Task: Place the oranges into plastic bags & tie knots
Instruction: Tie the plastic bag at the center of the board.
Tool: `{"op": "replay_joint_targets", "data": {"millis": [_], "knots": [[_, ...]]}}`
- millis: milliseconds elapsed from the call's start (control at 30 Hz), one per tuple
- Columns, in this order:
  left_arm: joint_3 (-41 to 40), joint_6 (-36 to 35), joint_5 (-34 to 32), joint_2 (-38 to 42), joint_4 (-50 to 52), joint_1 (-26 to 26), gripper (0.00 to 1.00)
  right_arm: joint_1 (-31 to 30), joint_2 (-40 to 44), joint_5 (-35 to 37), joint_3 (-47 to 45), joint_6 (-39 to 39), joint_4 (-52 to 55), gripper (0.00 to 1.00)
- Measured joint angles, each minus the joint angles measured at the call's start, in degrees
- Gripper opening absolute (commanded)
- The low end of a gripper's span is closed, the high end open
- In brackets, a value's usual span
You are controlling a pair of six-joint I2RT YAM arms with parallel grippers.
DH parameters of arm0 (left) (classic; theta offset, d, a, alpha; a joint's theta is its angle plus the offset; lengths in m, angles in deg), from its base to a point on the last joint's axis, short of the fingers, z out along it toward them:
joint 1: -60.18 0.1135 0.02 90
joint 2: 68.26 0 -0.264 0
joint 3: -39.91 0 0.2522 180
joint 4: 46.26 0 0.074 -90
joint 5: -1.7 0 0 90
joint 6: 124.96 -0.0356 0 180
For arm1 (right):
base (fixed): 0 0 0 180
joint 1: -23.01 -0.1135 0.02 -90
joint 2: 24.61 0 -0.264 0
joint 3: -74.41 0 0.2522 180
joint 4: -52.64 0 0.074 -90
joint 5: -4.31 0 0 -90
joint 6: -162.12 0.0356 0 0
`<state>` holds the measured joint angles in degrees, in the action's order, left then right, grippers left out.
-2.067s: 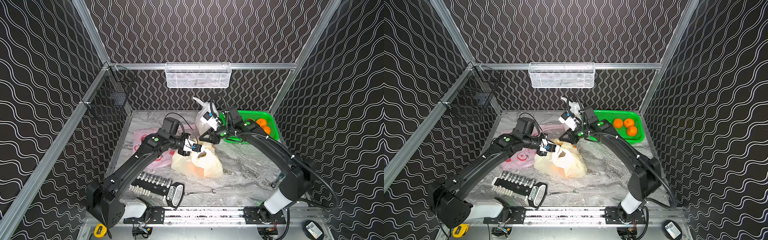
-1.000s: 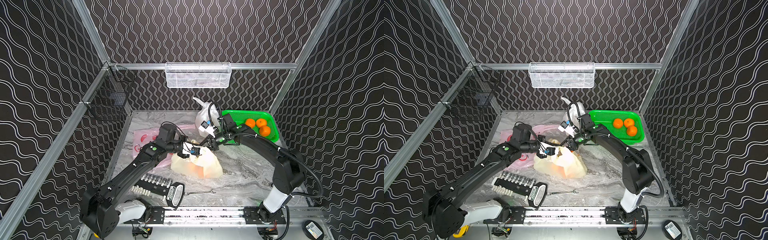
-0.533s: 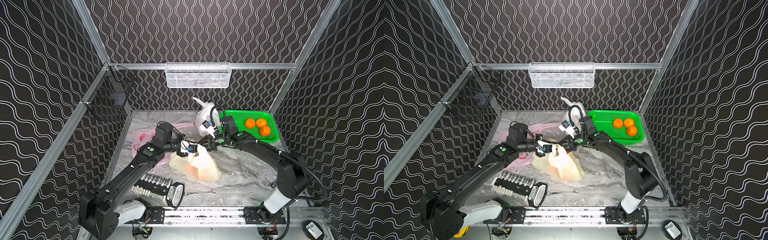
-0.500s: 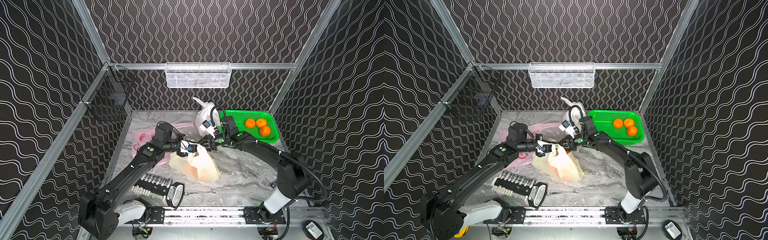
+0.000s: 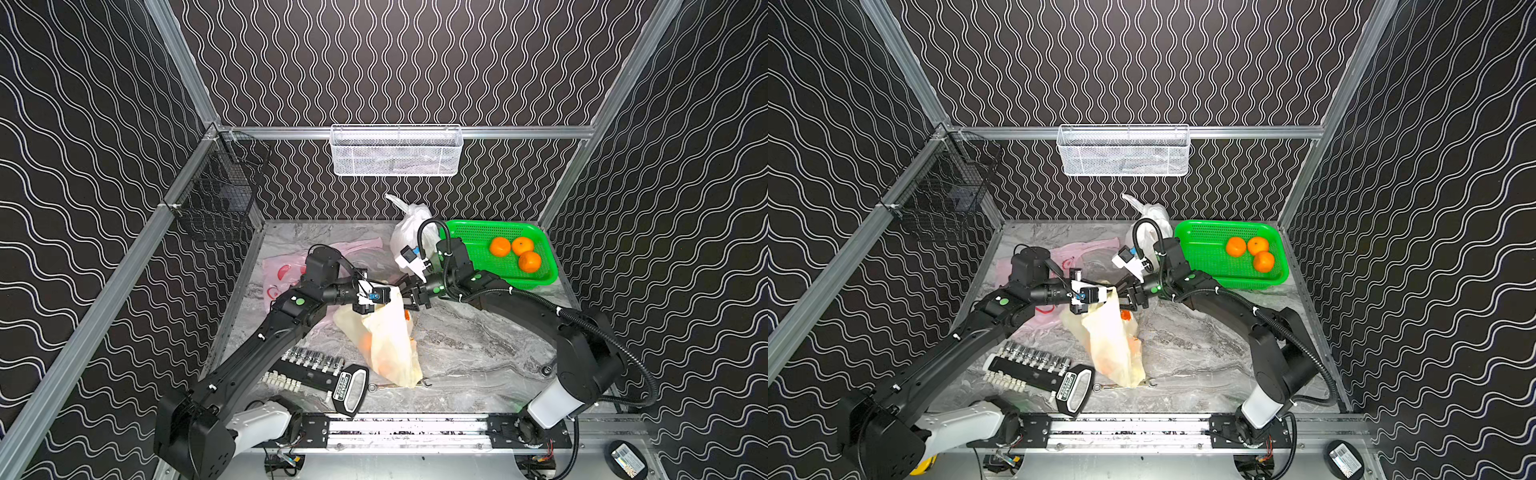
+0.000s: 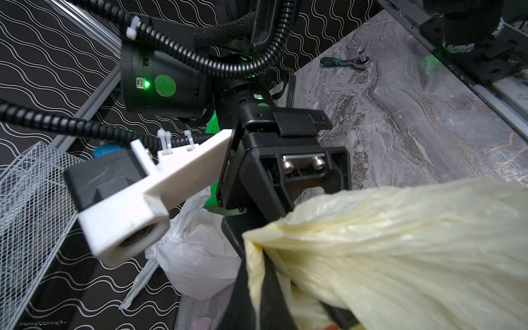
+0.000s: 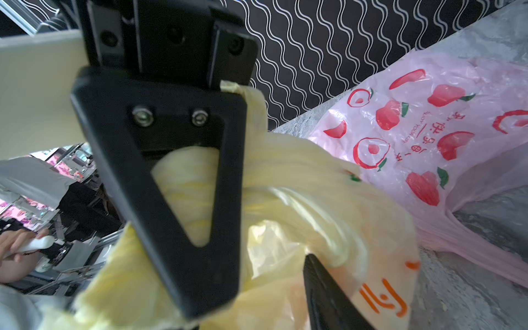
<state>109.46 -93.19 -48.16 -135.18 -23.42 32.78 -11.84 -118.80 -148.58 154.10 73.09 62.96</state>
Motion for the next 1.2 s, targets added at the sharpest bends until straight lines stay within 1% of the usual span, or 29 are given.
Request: {"op": "replay_joint_targets", "data": {"millis": [233, 433, 700, 900, 1000, 1067, 1200], "knots": [[-0.44, 2.54, -1.49, 0.72, -0.81, 0.02, 0.0, -0.13, 1.01, 3.32, -3.02, 5.99, -8.66, 0.19], [0.04, 4.35, -2.45, 1.27, -0.35, 0.02, 0.0, -0.04, 5.81, 10.01, -5.01, 5.31, -8.48, 0.0], [1.7, 7.87, -2.58, 1.51, 1.68, 0.02, 0.0, -0.24, 10.47, 19.15, -2.89, -1.79, -0.57, 0.0], [3.61, 13.29, -0.13, -0.33, 2.6, 0.02, 0.0, -0.42, 14.32, 27.3, -2.91, -9.14, 4.35, 0.0], [4.9, 16.5, 2.75, -2.12, 2.64, 0.0, 0.0, -0.85, 18.23, 31.69, -5.79, -14.78, 4.39, 0.0], [5.44, 19.06, 5.44, -3.37, 2.6, -0.26, 0.0, -1.29, 22.23, 34.49, -10.4, -19.23, 2.1, 0.0], [6.43, 22.84, 7.54, -5.05, 2.58, -2.75, 0.0, -1.7, 27.91, 38.82, -15.72, -27.39, -0.72, 0.0]]}}
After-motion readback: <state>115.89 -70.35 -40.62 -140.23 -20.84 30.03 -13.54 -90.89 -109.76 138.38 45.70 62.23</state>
